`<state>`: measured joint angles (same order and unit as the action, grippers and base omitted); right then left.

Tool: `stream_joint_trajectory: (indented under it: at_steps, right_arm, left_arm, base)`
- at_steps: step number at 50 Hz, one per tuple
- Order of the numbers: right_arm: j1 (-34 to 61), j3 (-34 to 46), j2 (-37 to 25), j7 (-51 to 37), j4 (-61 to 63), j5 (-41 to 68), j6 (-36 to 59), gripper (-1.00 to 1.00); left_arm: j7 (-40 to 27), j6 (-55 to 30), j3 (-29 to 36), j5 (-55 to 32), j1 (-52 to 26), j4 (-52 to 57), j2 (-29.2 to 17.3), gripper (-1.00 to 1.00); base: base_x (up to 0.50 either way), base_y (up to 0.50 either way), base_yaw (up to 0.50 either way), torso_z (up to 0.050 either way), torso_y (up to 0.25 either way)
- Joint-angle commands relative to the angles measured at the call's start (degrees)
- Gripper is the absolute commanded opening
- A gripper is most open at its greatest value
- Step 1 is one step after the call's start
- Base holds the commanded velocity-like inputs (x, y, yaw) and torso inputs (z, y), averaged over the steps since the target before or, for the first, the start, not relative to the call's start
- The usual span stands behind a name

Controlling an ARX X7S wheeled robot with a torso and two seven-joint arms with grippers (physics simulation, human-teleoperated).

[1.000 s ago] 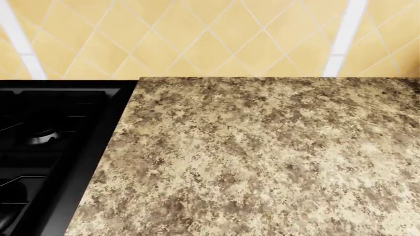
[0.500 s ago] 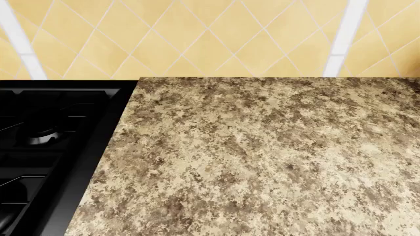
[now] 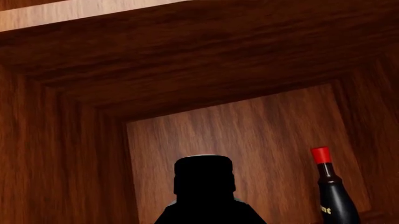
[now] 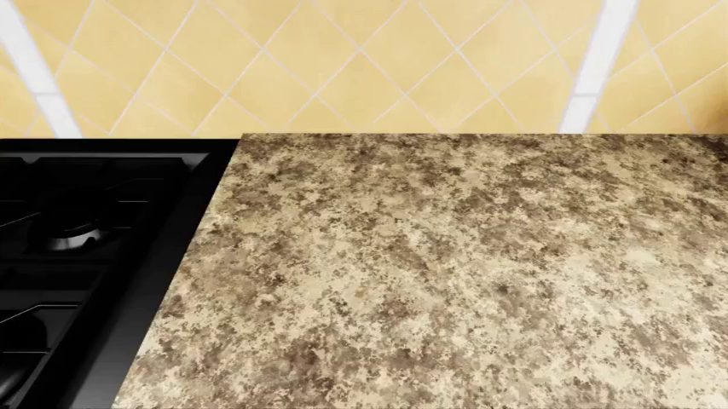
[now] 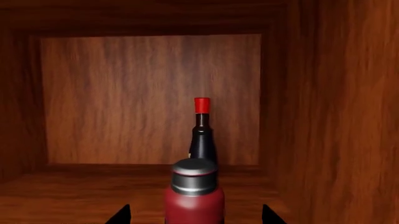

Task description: Pick and place the shaker into the drawer. Then close the cabinet.

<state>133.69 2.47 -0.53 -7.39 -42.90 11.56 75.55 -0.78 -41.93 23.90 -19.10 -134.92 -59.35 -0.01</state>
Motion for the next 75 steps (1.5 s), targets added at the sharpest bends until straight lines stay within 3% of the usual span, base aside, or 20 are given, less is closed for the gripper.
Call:
stream_joint_trajectory:
  at_steps: [1, 24, 50, 51, 67, 75]
  right_arm:
    - [0.00, 1.86, 0.02, -1.96, -3.21, 4.12, -2.91, 1.00]
    - [1.11, 9.26, 0.15, -4.35, -15.68, 8.26, -15.37, 1.00]
    - [0.98, 13.69, 0.04, -4.61, -20.66, 11.31, -19.03, 1.00]
    - [0.99, 13.85, 0.05, -4.55, -20.69, 11.39, -19.05, -1.00]
    - [-2.41, 17.10, -1.54, -4.25, -10.27, 13.20, -16.31, -1.00]
    - [-1.79, 16.93, -2.83, -3.54, -5.20, 12.46, -26.05, -1.00]
  left_arm:
    - [0.06, -0.47, -0.44, 0.16, -0.08, 0.29, 0.00, -1.00]
    - [0.67, -0.56, -0.44, 0.28, -0.08, -0.25, 0.00, -1.00]
    - [0.55, -0.82, 0.90, -0.71, -0.08, -0.30, 0.00, -1.00]
    - [0.57, -0.87, 0.86, -0.65, -0.08, -0.29, 0.00, -1.00]
    - [0.70, -1.22, 0.06, 0.05, -0.08, -0.29, 0.00, -1.00]
    - [1.87, 3.24, 0.64, -0.45, -0.08, 0.36, 0.00, -1.00]
  base:
    - [0.00, 0.00, 0.00, 0.000, 0.000]
    - [0.00, 0.00, 0.00, 0.000, 0.000]
    - [0.00, 0.00, 0.00, 0.000, 0.000]
    - [0.00, 0.00, 0.00, 0.000, 0.000]
    - [0.00, 0.00, 0.00, 0.000, 0.000]
    - [0.00, 0.00, 0.00, 0.000, 0.000]
